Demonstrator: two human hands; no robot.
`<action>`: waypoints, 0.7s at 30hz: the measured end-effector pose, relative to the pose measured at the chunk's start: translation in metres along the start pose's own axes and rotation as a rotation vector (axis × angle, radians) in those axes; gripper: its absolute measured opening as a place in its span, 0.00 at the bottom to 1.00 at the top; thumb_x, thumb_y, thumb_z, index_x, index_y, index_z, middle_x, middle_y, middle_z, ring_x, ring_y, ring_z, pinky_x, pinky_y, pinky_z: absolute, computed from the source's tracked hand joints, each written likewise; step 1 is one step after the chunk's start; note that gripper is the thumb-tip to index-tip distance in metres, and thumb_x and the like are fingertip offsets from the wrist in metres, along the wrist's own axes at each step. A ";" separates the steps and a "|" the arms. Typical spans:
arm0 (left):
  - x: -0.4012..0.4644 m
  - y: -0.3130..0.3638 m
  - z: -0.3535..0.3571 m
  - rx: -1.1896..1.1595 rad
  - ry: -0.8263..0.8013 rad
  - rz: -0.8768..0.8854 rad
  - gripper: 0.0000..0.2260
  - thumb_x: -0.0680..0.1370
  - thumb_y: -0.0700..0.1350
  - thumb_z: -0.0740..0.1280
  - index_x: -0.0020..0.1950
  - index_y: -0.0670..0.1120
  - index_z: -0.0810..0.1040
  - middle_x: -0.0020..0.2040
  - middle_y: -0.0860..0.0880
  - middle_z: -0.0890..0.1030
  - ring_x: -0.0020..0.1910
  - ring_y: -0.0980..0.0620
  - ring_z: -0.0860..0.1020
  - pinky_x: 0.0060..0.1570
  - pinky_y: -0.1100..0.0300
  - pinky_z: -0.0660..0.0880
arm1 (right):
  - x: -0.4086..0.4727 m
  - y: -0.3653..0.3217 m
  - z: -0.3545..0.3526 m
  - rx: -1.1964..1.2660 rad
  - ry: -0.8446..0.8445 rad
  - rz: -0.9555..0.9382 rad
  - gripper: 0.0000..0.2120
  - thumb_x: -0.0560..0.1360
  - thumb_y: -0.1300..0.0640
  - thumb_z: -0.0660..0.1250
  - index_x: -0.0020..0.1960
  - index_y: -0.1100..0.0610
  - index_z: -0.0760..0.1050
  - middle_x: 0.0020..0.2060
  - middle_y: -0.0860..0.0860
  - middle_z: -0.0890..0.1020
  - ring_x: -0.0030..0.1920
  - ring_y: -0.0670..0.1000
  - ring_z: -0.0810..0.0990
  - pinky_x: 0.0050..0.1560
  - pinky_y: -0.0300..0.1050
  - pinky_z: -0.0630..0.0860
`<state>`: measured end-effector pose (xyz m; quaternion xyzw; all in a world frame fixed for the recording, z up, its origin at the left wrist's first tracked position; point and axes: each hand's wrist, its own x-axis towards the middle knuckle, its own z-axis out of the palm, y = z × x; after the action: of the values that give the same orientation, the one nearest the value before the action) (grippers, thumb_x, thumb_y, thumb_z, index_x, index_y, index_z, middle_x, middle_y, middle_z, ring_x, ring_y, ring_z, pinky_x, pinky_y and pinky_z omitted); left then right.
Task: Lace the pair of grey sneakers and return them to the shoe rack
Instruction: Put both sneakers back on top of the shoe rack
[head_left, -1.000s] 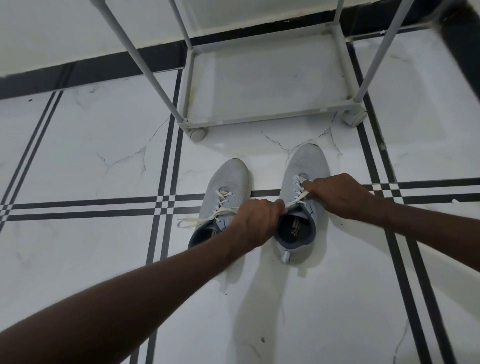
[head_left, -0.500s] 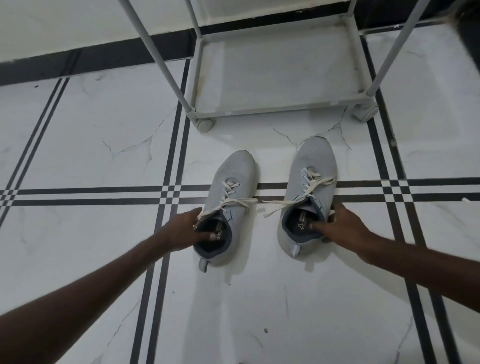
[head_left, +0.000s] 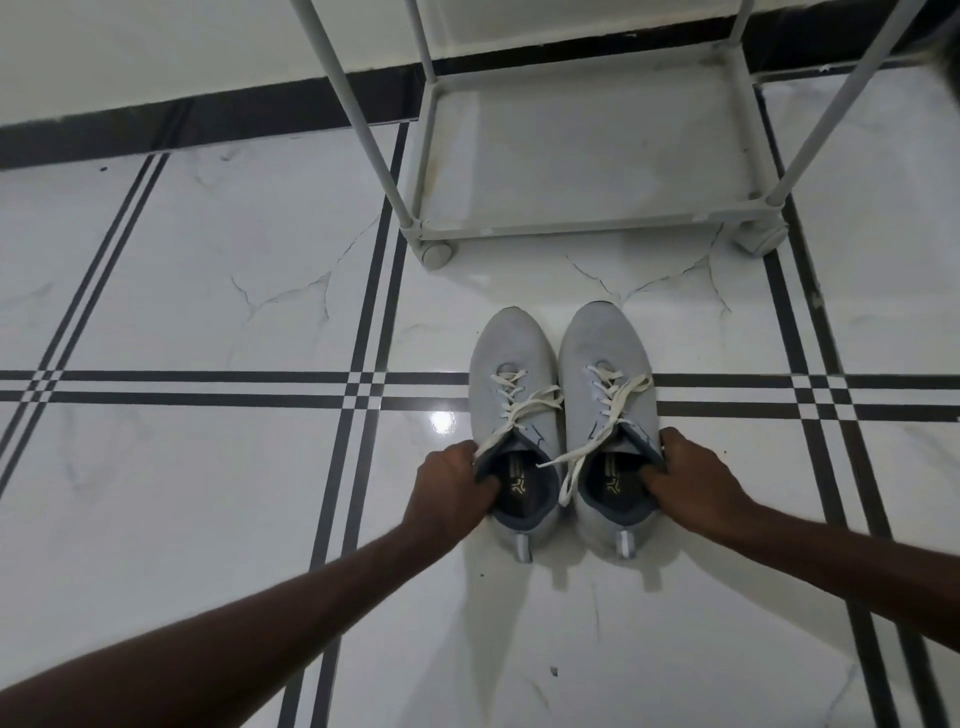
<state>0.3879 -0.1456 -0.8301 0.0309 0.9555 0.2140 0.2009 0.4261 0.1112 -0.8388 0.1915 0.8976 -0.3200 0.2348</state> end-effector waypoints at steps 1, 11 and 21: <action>0.000 0.003 -0.001 -0.005 0.003 0.015 0.05 0.72 0.43 0.66 0.44 0.41 0.77 0.41 0.43 0.83 0.40 0.41 0.80 0.36 0.60 0.67 | -0.001 -0.003 -0.001 -0.008 0.015 -0.007 0.09 0.74 0.58 0.64 0.49 0.62 0.68 0.46 0.58 0.78 0.49 0.62 0.77 0.44 0.48 0.69; -0.025 0.056 -0.093 -0.054 0.054 0.114 0.05 0.71 0.42 0.68 0.43 0.42 0.77 0.31 0.52 0.75 0.31 0.48 0.75 0.28 0.64 0.62 | -0.061 -0.061 -0.081 0.023 0.168 -0.014 0.07 0.73 0.61 0.65 0.43 0.60 0.66 0.38 0.56 0.74 0.38 0.57 0.72 0.35 0.46 0.61; -0.121 0.165 -0.307 -0.089 0.050 0.114 0.06 0.71 0.44 0.68 0.46 0.45 0.77 0.29 0.51 0.75 0.30 0.51 0.72 0.32 0.59 0.65 | -0.203 -0.182 -0.253 0.025 0.269 -0.011 0.06 0.72 0.59 0.64 0.43 0.60 0.68 0.38 0.55 0.76 0.39 0.58 0.73 0.37 0.47 0.64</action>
<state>0.3725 -0.1352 -0.4616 0.0710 0.9464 0.2682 0.1655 0.4268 0.1083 -0.4671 0.2307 0.9180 -0.3040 0.1079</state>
